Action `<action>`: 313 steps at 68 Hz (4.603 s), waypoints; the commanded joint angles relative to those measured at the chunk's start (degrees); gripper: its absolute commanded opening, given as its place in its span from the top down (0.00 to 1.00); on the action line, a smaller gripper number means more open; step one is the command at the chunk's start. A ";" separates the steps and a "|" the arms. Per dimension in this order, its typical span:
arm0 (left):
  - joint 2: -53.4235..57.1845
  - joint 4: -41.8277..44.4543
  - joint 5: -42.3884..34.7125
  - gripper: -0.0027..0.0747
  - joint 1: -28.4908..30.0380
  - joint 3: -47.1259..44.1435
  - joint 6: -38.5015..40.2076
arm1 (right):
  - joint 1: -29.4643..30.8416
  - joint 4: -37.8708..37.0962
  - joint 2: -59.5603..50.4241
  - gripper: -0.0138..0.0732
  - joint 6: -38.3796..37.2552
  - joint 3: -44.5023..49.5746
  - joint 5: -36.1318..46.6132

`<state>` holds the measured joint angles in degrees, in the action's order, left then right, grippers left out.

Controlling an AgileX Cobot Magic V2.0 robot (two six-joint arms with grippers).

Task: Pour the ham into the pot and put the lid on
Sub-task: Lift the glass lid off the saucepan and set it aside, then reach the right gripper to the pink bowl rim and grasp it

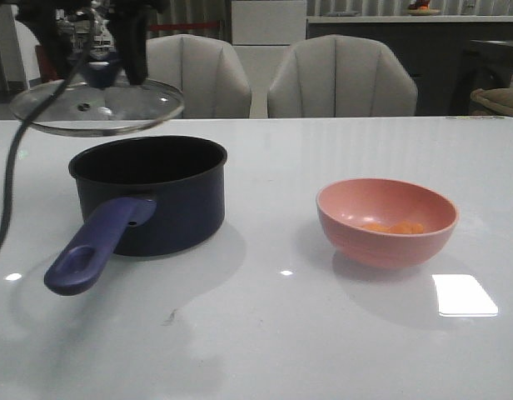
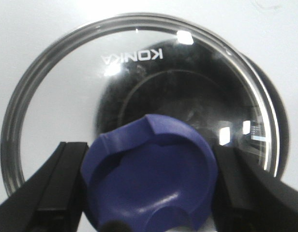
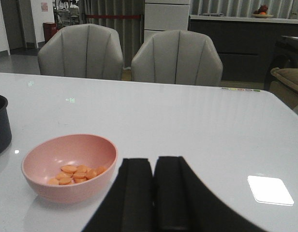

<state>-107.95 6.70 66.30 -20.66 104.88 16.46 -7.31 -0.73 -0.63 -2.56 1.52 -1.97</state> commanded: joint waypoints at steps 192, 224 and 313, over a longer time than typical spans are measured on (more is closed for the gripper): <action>97.81 -15.10 -43.53 0.30 0.87 -79.50 -18.86 | 0.36 -0.48 -1.11 0.70 0.15 -0.28 4.54; 103.42 -15.10 -45.67 0.30 -0.23 -83.35 -18.86 | 0.18 -0.24 1.89 0.70 0.77 -8.24 7.05; 103.42 -15.10 -46.24 0.30 -0.23 -83.35 -18.86 | -5.06 8.30 88.48 0.31 0.74 -55.12 -13.85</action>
<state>-3.78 -7.59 24.83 -20.44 20.04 -2.49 -12.49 7.16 84.85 -2.38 -48.67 -17.32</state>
